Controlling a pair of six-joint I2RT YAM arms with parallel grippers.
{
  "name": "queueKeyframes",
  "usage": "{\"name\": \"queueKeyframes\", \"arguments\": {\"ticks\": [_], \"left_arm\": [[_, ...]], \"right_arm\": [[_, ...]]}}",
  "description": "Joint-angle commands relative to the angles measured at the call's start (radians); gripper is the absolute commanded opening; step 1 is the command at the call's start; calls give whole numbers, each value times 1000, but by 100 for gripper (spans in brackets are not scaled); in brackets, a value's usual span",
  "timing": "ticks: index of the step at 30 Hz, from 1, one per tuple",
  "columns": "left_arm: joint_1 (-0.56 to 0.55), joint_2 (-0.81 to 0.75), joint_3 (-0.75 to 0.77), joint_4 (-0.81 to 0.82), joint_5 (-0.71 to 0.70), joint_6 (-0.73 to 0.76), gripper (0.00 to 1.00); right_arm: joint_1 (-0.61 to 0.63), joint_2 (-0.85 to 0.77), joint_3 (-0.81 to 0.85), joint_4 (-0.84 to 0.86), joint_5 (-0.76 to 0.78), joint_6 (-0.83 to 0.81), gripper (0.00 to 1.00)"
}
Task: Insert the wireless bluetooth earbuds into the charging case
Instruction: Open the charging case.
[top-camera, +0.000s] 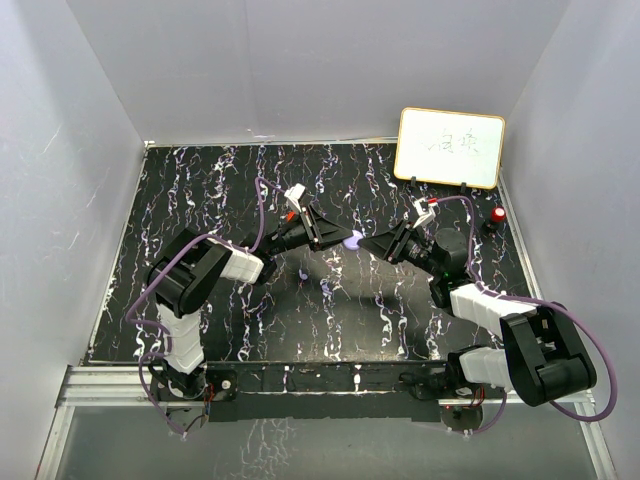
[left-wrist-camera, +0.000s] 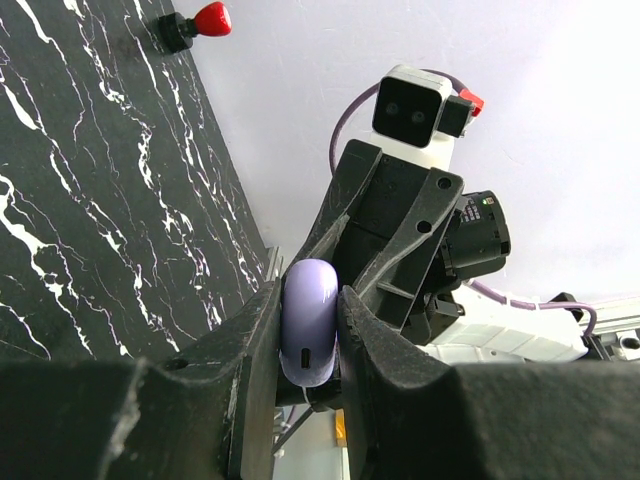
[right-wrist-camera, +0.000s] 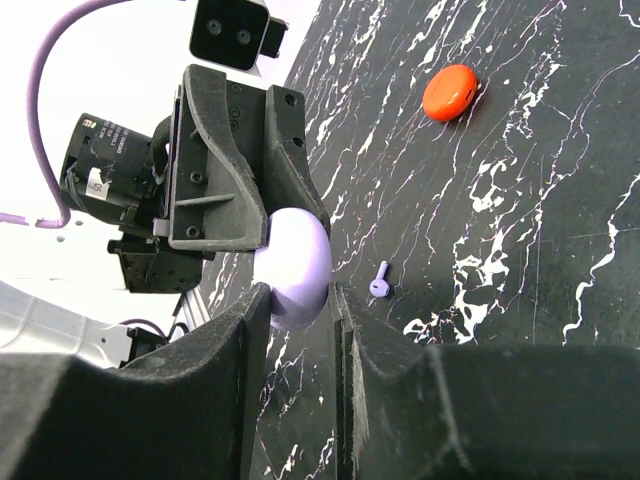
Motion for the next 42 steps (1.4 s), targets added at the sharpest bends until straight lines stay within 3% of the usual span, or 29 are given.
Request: {"name": "queueKeyframes", "arguments": {"ticks": [1,12,17,34,42], "left_arm": [[-9,-4,28,63,0,13,0],[-13,5,33,69,-1,9,0],[-16,-1,36,21,-6,33,0],[-38,-27,71,-301,-74,187,0],[-51,-37,98,-407,-98,234,0]], "right_arm": [[-5,-4,0,59,-9,0,26],[-5,9,7,64,-28,-3,28],[-6,5,11,54,-25,-11,21],[-5,-126,152,-375,73,-247,14],[-3,-139,192,-441,71,-286,14]]}}
